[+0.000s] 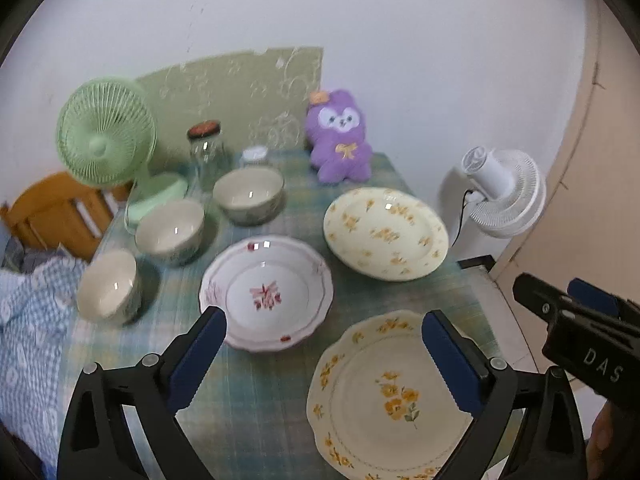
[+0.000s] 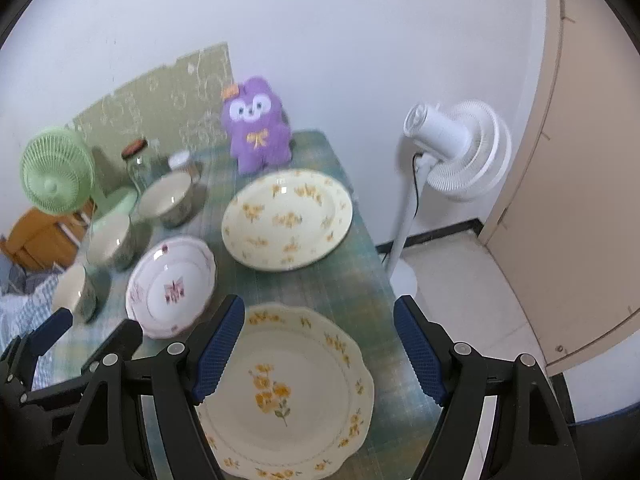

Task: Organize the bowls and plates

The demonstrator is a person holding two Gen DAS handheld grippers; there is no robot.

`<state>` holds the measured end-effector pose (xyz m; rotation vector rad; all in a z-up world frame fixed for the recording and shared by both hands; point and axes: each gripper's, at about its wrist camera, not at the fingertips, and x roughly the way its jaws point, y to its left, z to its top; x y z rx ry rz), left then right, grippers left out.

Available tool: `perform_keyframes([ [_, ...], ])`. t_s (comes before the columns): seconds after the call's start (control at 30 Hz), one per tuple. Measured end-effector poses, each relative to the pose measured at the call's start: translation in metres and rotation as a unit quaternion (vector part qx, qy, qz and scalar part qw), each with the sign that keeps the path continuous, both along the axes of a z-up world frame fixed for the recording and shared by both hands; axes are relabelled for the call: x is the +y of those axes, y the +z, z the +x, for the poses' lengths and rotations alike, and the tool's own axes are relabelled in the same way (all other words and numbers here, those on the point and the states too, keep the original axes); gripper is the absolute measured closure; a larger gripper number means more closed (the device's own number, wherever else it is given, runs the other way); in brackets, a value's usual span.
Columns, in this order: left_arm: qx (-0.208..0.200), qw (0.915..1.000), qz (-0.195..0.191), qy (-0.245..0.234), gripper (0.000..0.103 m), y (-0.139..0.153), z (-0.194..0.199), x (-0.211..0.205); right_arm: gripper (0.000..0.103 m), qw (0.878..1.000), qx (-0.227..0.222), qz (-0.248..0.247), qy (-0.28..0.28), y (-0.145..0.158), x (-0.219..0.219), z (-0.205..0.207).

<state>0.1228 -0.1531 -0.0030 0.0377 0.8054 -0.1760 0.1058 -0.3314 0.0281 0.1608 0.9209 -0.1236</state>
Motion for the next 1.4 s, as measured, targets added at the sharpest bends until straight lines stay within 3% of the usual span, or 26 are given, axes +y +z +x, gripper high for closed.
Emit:
perform_keyframes([
  [0.2, -0.021, 0.9996, -0.006, -0.015, 0.000, 0.021, 0.003, -0.008, 0.022, 0.999, -0.029, -0.014, 0.001, 0.024, 0.004, 0.001],
  [0.3, -0.022, 0.9995, -0.012, -0.021, 0.000, 0.027, 0.006, -0.014, 0.013, 0.999, -0.045, -0.023, 0.006, 0.032, 0.002, 0.007],
  [0.63, -0.031, 0.9995, 0.000, 0.000, 0.000, 0.032, 0.046, -0.045, 0.012, 0.997, -0.054, -0.026, 0.047, 0.035, -0.023, 0.057],
  [1.0, -0.014, 0.9993, 0.011, 0.033, 0.001, 0.007, 0.107, -0.083, 0.012, 0.996, -0.041, -0.029, 0.080, 0.005, -0.053, 0.121],
  [1.4, 0.034, 0.9971, 0.011, 0.068, 0.010, -0.047, 0.173, -0.098, 0.012, 0.994, -0.018, -0.027, 0.103, -0.056, -0.060, 0.190],
])
